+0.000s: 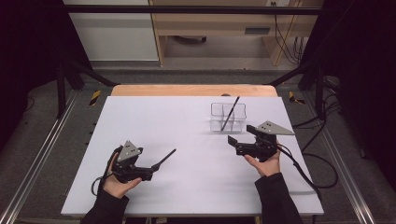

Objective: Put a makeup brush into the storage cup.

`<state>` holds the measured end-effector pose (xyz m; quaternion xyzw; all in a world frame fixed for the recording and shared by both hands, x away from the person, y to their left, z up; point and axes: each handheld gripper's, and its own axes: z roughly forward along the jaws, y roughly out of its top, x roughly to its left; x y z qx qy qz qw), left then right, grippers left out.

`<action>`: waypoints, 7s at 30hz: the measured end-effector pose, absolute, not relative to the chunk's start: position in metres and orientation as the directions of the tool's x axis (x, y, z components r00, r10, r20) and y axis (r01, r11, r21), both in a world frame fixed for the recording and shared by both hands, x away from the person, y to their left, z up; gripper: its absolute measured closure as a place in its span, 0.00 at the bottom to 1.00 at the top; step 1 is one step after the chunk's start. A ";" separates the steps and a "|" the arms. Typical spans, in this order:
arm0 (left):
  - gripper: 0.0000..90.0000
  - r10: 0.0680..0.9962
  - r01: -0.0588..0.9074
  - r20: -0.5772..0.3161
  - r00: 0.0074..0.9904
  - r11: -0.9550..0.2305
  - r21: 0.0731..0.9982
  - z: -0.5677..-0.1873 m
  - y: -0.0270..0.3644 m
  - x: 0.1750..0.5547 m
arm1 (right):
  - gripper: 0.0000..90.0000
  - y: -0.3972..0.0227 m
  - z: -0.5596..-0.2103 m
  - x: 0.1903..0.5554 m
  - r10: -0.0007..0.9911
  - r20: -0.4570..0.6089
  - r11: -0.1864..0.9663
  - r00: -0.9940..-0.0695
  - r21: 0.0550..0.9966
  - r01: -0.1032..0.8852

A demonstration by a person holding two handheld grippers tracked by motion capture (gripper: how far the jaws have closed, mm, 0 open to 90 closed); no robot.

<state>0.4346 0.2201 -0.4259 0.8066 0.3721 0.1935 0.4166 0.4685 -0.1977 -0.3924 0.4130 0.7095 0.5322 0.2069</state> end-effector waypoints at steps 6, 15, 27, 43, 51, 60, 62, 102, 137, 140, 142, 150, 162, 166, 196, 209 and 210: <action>0.13 0.763 0.440 -0.002 0.646 -0.370 0.818 -0.426 0.221 0.435 | 0.12 -0.203 -0.398 0.459 0.802 0.143 0.107 -0.581 0.921 0.374; 0.13 0.767 0.439 -0.004 0.642 -0.363 0.822 -0.425 0.222 0.435 | 0.12 -0.210 -0.406 0.448 0.798 0.140 0.122 -0.586 0.915 0.384; 0.13 0.771 0.449 -0.006 0.637 -0.363 0.817 -0.424 0.222 0.437 | 0.11 -0.215 -0.413 0.441 0.799 0.142 0.132 -0.584 0.907 0.401; 0.15 0.754 0.481 0.012 0.657 -0.432 0.763 -0.422 0.210 0.451 | 0.11 -0.213 -0.415 0.439 0.795 0.146 0.137 -0.589 0.903 0.408; 0.17 0.737 0.503 0.041 0.675 -0.500 0.705 -0.425 0.199 0.463 | 0.11 -0.213 -0.414 0.439 0.792 0.154 0.127 -0.591 0.904 0.407; 0.21 0.735 0.534 0.055 0.676 -0.540 0.650 -0.436 0.195 0.472 | 0.10 -0.212 -0.415 0.439 0.786 0.161 0.129 -0.597 0.902 0.412; 0.21 0.734 0.542 0.062 0.676 -0.552 0.634 -0.439 0.194 0.473 | 0.10 -0.212 -0.415 0.439 0.785 0.157 0.135 -0.599 0.900 0.414; 0.87 0.698 0.605 0.001 0.716 -0.621 0.498 -0.456 0.189 0.479 | 0.11 -0.207 -0.421 0.441 0.779 0.150 0.167 -0.609 0.887 0.431; 0.61 0.682 0.581 0.021 0.731 -0.638 0.505 -0.439 0.189 0.483 | 0.11 -0.207 -0.421 0.442 0.773 0.154 0.168 -0.616 0.886 0.433; 0.58 0.669 0.572 0.029 0.743 -0.657 0.492 -0.437 0.186 0.484 | 0.11 -0.207 -0.419 0.441 0.773 0.155 0.164 -0.615 0.887 0.431; 0.56 0.660 0.568 0.029 0.751 -0.667 0.482 -0.436 0.184 0.485 | 0.11 -0.208 -0.418 0.441 0.773 0.155 0.161 -0.615 0.890 0.428; 0.49 0.635 0.555 0.045 0.771 -0.704 0.443 -0.437 0.175 0.490 | 0.11 -0.207 -0.416 0.440 0.773 0.154 0.163 -0.616 0.889 0.427; 0.55 0.621 0.561 0.051 0.782 -0.736 0.379 -0.437 0.167 0.503 | 0.12 -0.206 -0.417 0.441 0.770 0.152 0.173 -0.620 0.885 0.432; 0.59 0.618 0.565 0.045 0.785 -0.744 0.358 -0.440 0.165 0.505 | 0.12 -0.206 -0.417 0.441 0.769 0.153 0.175 -0.621 0.883 0.435; 0.89 0.628 0.601 -0.011 0.778 -0.738 0.308 -0.447 0.166 0.510 | 0.12 -0.204 -0.420 0.442 0.766 0.158 0.186 -0.623 0.874 0.450; 0.92 0.615 0.589 -0.009 0.788 -0.750 0.300 -0.446 0.165 0.511 | 0.11 -0.203 -0.420 0.443 0.766 0.158 0.192 -0.623 0.869 0.456; 0.92 0.612 0.586 -0.006 0.791 -0.753 0.300 -0.446 0.165 0.511 | 0.11 -0.203 -0.420 0.443 0.766 0.158 0.191 -0.623 0.869 0.456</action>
